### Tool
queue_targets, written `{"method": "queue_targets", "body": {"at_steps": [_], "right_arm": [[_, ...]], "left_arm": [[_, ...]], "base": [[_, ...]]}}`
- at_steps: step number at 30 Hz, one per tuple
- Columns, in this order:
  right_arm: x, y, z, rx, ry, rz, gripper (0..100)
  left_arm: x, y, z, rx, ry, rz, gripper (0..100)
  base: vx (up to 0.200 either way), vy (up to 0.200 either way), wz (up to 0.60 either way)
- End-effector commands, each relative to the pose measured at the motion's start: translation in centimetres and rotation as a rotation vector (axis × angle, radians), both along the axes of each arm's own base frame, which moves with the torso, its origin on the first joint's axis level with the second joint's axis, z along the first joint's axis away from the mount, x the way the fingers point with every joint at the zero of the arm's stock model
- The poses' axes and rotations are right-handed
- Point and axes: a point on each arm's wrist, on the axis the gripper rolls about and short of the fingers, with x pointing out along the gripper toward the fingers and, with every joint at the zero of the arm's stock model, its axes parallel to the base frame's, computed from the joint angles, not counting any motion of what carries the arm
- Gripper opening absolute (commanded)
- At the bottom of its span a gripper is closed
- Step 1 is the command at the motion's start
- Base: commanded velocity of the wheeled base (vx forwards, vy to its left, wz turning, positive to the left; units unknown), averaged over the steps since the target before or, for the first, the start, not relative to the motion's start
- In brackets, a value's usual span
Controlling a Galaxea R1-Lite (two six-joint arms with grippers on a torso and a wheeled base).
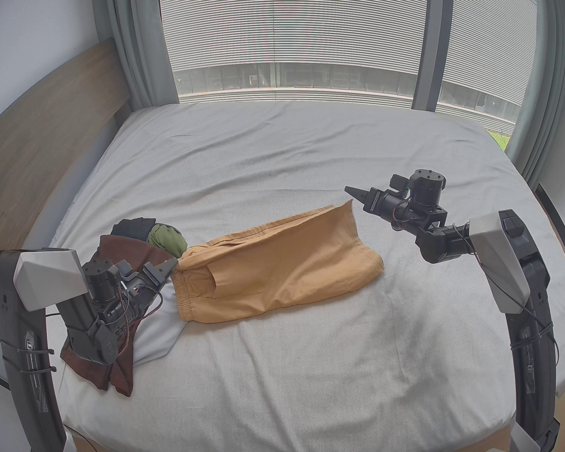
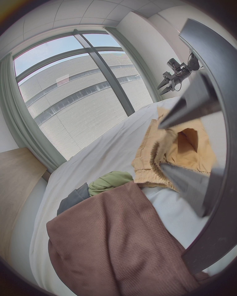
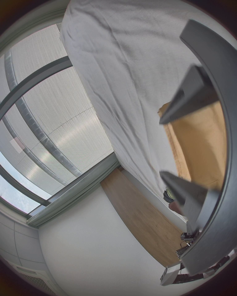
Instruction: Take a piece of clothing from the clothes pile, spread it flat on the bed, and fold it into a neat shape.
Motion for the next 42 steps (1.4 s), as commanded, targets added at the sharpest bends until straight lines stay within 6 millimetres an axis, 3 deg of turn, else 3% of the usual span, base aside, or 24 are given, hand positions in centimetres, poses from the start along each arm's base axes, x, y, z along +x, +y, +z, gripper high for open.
{"method": "queue_targets", "body": {"at_steps": [1,5,9,12,15,23,32,37,42], "right_arm": [[0.5,0.3,-0.1,0.01,-0.023,-0.019,100],[-0.3,0.3,1.3,0.042,-0.04,-0.022,100],[-2.8,-0.2,3.0,0.039,0.003,-0.02,100],[-4.8,-0.6,2.9,0.025,0.052,-0.015,100],[-6.4,-0.9,2.3,0.015,0.085,-0.011,100],[-10.7,-1.9,-2.4,0.01,0.191,-0.011,100],[-12.4,-1.2,-5.3,0.009,0.317,0.002,100],[-13.6,-0.5,-6.0,0.009,0.363,0.024,100],[-13.7,-1.2,-6.4,0.015,0.371,0.008,100]], "left_arm": [[0.4,0.3,0.5,0.004,-0.026,0.034,100],[0.5,0.9,1.4,0.01,-0.055,0.071,100],[-0.1,0.9,2.6,0.012,-0.077,0.07,100],[-0.8,0.8,3.5,0.011,-0.083,0.056,100],[-1.4,0.5,4.2,0.007,-0.091,0.036,100],[-3.6,-1.0,4.2,0.045,-0.063,-0.09,100],[-4.3,-1.7,3.0,0.106,-0.035,-0.121,100],[-4.3,-1.6,2.3,0.147,-0.029,-0.129,100],[-4.2,-1.7,1.6,0.174,-0.02,-0.136,100]], "base": [[0.0,0.0,0.0],[0.0,0.0,0.0],[0.0,0.0,0.0],[0.0,0.0,0.0],[0.0,0.0,0.0],[0.0,0.0,0.0],[0.0,0.0,0.0],[0.0,0.0,0.0],[0.0,0.0,0.0]]}}
